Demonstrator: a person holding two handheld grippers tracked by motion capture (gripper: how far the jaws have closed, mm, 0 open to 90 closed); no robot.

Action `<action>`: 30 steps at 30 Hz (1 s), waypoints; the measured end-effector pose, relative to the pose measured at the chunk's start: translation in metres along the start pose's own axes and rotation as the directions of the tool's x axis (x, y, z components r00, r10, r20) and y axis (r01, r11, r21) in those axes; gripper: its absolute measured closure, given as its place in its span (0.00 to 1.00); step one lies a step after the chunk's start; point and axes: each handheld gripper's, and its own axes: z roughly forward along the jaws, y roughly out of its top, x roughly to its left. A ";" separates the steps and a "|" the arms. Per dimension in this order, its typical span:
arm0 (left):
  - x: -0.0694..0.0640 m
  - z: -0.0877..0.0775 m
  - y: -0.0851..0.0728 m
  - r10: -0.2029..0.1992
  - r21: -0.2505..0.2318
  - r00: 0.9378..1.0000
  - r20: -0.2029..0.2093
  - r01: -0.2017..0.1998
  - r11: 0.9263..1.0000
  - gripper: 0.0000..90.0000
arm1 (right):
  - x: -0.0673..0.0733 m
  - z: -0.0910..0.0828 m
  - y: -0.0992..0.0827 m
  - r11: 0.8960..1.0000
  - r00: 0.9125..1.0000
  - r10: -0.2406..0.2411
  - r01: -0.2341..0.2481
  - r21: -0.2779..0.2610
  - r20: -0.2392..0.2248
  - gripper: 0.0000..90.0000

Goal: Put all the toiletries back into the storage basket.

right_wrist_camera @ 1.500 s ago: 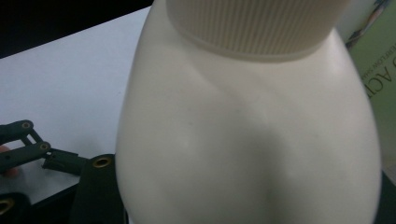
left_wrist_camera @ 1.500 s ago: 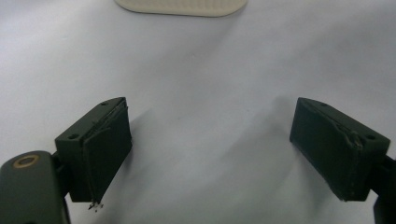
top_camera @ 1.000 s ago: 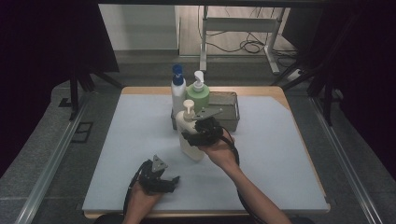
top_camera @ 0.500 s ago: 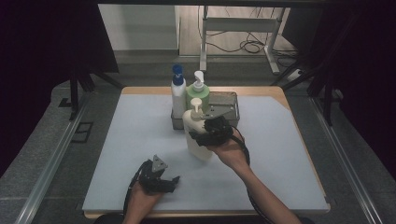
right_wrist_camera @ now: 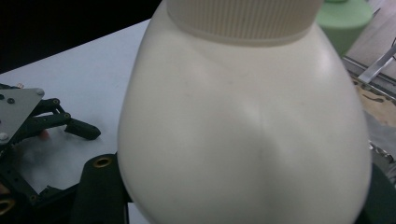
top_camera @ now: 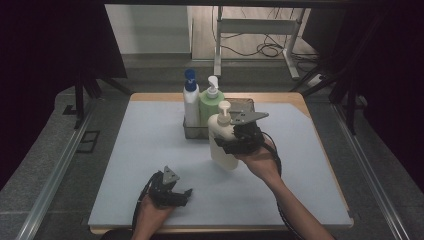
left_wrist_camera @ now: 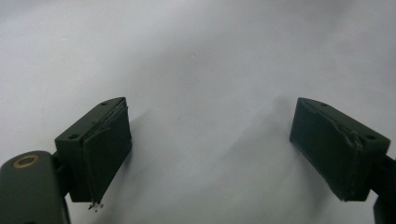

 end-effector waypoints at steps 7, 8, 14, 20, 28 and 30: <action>0.000 0.000 0.000 0.001 0.000 1.000 0.000 -0.001 1.000 0.14 | -0.012 -0.015 -0.002 1.000 0.999 0.010 -0.010 -0.005 0.031 0.43; 0.000 0.000 0.000 0.000 0.000 1.000 0.000 0.000 1.000 0.14 | -0.014 -0.018 -0.002 1.000 0.999 0.016 -0.016 -0.005 0.036 0.43; 0.000 0.000 0.000 0.000 0.000 1.000 0.000 0.000 1.000 0.14 | -0.023 -0.029 -0.001 1.000 0.998 0.026 -0.025 -0.014 0.055 0.43; 0.000 0.000 0.000 0.000 0.000 1.000 0.000 0.000 1.000 0.14 | -0.032 -0.035 0.000 0.999 0.997 0.042 -0.041 -0.015 0.068 0.43; 0.000 0.000 0.000 0.000 0.000 1.000 0.000 0.000 1.000 0.14 | -0.044 -0.041 0.005 0.998 0.994 0.066 -0.064 -0.026 0.087 0.43; 0.000 0.000 0.000 0.000 0.000 1.000 0.000 0.000 1.000 0.14 | -0.047 -0.042 0.008 0.997 0.993 0.068 -0.066 -0.028 0.092 0.43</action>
